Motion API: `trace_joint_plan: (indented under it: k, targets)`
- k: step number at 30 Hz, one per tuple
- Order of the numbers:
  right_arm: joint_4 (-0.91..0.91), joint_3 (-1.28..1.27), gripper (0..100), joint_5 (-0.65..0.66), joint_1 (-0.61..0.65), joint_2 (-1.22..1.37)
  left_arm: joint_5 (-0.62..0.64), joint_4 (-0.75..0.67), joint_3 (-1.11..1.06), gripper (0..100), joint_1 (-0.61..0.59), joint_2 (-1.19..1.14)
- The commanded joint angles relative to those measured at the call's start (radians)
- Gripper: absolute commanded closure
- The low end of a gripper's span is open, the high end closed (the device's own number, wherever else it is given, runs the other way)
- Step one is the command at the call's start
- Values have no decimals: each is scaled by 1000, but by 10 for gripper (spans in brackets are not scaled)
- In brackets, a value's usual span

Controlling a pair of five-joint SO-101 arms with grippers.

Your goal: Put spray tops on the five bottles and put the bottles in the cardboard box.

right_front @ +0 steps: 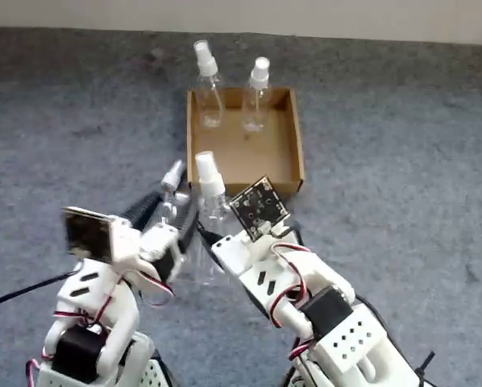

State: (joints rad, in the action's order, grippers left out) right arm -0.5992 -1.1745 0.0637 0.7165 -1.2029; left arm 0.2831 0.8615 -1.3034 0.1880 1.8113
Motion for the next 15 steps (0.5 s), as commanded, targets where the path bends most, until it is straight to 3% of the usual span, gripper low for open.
trace_joint_plan:
  k: [1,5,10,15]
  targets:
    - [24,76,995,-8,-27,4,-12,-6,68,876,-79,2]
    - [24,70,995,-5,-31,1,-12,-28,68,877,-137,-4]
    - [-15,51,995,66,68,-2,-12,-273,42,875,-137,-8]
    - [-44,2,995,98,162,-2,-12,-276,24,874,-105,-8]
